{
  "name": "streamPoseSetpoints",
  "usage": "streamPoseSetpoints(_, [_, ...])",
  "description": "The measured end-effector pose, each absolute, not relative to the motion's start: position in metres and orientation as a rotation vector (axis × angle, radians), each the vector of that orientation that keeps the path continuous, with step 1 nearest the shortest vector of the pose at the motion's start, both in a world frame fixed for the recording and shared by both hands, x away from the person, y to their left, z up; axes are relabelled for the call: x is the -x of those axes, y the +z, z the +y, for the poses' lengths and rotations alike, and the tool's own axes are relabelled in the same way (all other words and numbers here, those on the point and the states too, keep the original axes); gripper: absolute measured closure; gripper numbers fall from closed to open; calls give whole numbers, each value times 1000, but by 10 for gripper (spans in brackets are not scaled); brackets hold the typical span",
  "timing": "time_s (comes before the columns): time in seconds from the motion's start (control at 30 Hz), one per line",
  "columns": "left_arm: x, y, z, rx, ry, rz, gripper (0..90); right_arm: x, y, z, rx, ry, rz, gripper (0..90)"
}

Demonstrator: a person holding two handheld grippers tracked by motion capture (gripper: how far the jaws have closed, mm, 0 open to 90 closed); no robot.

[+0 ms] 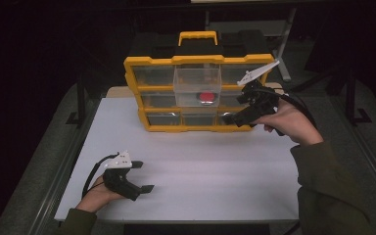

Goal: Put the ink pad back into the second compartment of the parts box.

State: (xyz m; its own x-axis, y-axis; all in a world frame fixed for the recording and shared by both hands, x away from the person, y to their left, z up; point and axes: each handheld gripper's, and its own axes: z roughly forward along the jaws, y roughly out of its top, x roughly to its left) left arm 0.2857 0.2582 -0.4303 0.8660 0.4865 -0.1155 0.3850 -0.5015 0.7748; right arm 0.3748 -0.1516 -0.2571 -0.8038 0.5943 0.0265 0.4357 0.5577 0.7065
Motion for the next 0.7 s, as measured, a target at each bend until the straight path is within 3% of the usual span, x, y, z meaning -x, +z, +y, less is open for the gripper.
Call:
streamPoseSetpoints(0.23, [-286,-430,259,-2156,147,629,17,-366,-286,-152,-898,1089,2577,8])
streamPoseSetpoints(0.7, [-285,-430,259,-2160,146,624,17,-347,-345,-148,-870,1086,2594,8])
